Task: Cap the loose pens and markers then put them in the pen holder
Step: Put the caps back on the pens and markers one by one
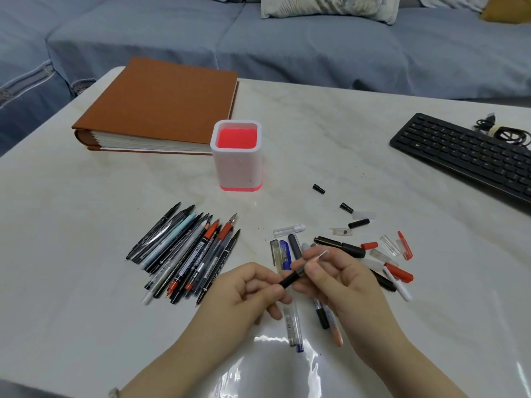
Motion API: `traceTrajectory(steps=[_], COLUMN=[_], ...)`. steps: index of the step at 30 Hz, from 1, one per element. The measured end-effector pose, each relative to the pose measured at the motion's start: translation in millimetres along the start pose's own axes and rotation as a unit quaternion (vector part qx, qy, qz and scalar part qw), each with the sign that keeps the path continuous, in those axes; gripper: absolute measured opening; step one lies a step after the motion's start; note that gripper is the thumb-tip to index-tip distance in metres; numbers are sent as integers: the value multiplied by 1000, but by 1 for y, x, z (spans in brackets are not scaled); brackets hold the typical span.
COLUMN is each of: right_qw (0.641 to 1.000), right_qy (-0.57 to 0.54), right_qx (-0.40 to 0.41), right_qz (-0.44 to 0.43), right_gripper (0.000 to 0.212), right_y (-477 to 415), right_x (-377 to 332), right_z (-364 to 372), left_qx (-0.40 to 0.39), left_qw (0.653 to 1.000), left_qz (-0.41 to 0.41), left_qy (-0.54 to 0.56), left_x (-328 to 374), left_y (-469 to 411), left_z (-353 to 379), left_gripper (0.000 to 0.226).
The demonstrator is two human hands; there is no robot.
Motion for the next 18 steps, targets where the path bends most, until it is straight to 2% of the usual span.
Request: traceTrajectory(steps=[1, 2, 3, 4, 5, 7, 10, 12, 14, 17, 18], right_qw=[1000, 999, 997, 992, 986, 976, 952, 906, 853, 782, 772], right_qy=[8, 30, 62, 101, 138, 196, 291, 405, 502, 589, 596], right_qx=[8, 23, 44, 64, 78, 72, 27, -19, -45, -27, -26], right_qz=[1, -9, -22, -39, -51, -59, -88, -123, -134, -202, -218], right_gripper=[16, 16, 16, 20, 24, 28, 17, 12, 15, 21, 20], right_y=[-1, -3, -5, -7, -10, -16, -25, -29, -33, -33, -32], right_x=[0, -1, -4, -6, -7, -5, 3, 15, 33, 32, 28], right_z=[0, -3, -7, -12, -15, -12, 11, 31, 41, 44, 43], left_qx=[18, 53, 98, 131, 145, 156, 141, 130, 123, 139, 150], left_qw=[994, 967, 921, 881, 856, 842, 831, 823, 829, 839, 847], left_qz=[35, 81, 122, 148, 156, 135, 114, 111, 86, 59, 49], left_qy=[-103, -236, -356, -430, -472, -498, -526, -542, -539, -523, -507], left_x=[2, 7, 14, 18, 18, 11, 3, -1, -7, -10, -9], left_y=[-2, -4, -5, -6, -8, -13, -18, -20, -22, -25, -25], left_z=[-7, -18, -29, -37, -42, -51, -50, -48, -48, -50, -52], left_gripper=[15, 18, 20, 23, 24, 20, 10, 8, 14, 8, 10])
Point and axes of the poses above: each hand's wrist, its own y-axis away from the middle knuckle, its own z-axis out of the palm, x = y × z, the point moved 10 cm from there along -y, towards the middle knuckle, and after that the axes turned 1 degree about z, right-handed, at the moved point
